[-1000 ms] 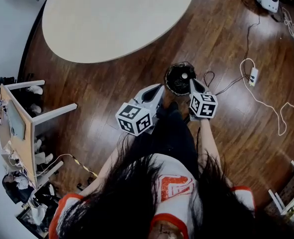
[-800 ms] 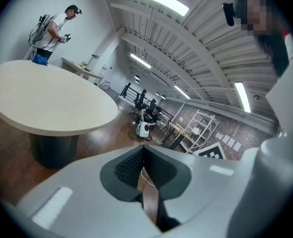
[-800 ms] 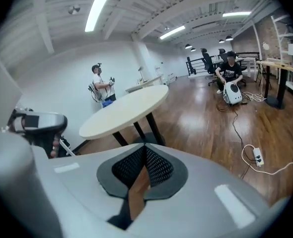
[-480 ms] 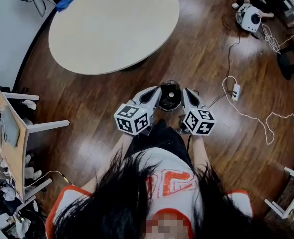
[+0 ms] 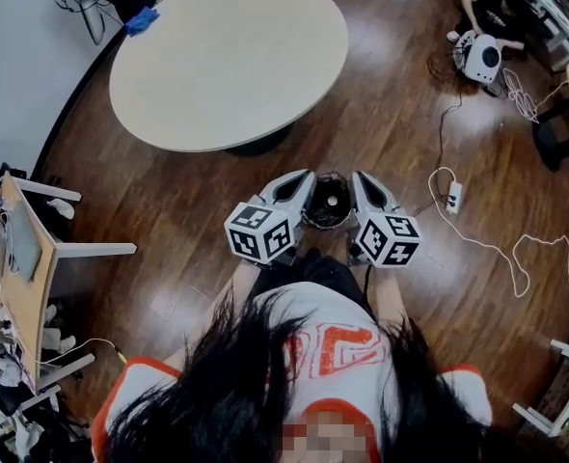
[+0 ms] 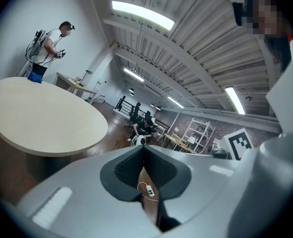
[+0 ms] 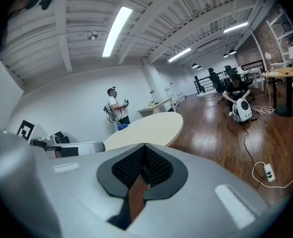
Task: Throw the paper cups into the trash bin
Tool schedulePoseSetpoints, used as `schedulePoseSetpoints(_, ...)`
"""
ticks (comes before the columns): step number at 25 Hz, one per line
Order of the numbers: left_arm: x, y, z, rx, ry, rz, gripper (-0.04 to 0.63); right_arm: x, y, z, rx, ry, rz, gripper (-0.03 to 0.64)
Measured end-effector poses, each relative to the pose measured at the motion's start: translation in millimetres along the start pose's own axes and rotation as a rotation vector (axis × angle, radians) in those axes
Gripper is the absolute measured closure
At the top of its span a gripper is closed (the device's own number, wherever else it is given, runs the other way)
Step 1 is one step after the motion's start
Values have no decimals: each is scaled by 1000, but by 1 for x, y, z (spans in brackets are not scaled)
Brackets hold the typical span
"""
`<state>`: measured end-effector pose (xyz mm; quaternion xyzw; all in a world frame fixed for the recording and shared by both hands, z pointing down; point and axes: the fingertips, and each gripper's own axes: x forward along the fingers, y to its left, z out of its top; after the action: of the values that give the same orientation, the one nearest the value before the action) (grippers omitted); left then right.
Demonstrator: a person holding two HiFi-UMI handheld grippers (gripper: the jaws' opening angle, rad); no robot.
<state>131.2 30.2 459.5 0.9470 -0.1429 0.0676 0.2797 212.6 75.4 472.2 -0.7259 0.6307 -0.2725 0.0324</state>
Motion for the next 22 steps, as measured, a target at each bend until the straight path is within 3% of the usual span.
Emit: schedulePoseSetpoints(22,-20,23,10,-27,-34,64,595,11,18,-2,-25,22,20,617)
